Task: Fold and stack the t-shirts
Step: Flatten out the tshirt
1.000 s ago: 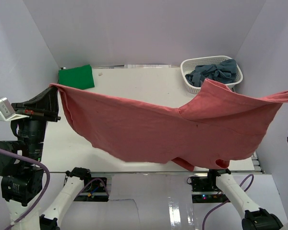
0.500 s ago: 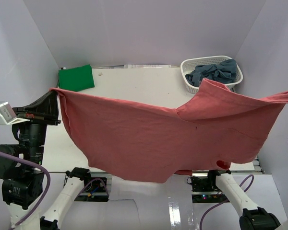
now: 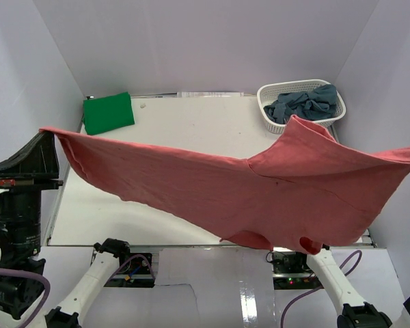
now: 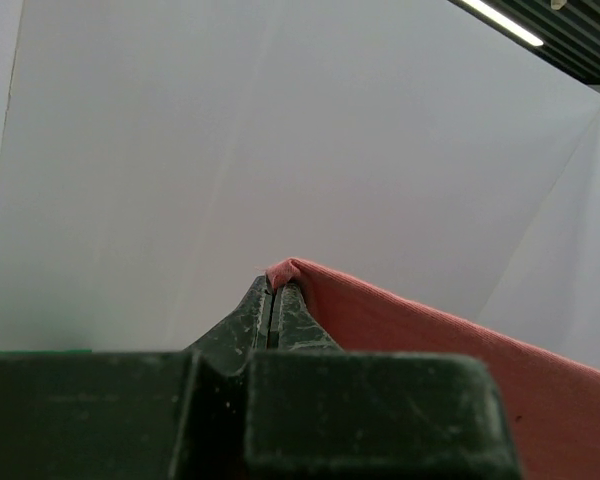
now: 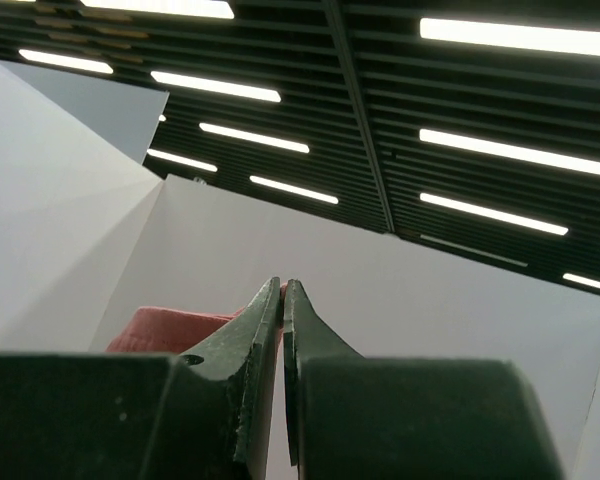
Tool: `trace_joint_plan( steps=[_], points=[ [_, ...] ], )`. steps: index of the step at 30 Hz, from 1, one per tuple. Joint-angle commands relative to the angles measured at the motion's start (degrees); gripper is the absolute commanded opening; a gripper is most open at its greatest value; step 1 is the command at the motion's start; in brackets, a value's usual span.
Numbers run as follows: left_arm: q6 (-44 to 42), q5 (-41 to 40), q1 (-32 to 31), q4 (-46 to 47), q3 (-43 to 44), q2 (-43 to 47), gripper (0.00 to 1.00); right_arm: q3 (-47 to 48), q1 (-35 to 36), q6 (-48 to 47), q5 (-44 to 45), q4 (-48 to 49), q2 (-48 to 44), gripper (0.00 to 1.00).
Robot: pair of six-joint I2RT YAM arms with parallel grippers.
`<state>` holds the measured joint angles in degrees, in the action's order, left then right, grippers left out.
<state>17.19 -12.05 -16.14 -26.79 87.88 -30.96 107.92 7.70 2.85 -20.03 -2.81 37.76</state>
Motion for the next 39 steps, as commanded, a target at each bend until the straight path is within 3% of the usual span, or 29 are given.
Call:
trace_joint_plan(
  steps=[1,8,19,28,39],
  points=[
    [-1.54,-3.23,-0.64,0.33,2.99,-0.59,0.00,1.59,-0.23,0.66,3.76,9.22,-1.46,0.08],
    [-2.69,-4.47,-1.70,0.59,5.38,-0.24,0.00,5.28,-0.23,0.66,5.36,15.81,-2.16,0.08],
    [-3.04,-6.31,-1.88,1.38,-0.59,2.31,0.00,1.60,-0.85,4.53,5.18,12.92,-0.85,0.08],
    [1.09,-6.32,-1.96,4.20,-18.50,7.58,0.02,-15.62,-0.94,12.26,2.46,8.88,-0.23,0.08],
    [6.36,-5.61,-1.96,3.76,-31.88,7.50,0.00,-43.66,-0.94,22.63,-5.19,4.94,-0.67,0.08]
  ],
)
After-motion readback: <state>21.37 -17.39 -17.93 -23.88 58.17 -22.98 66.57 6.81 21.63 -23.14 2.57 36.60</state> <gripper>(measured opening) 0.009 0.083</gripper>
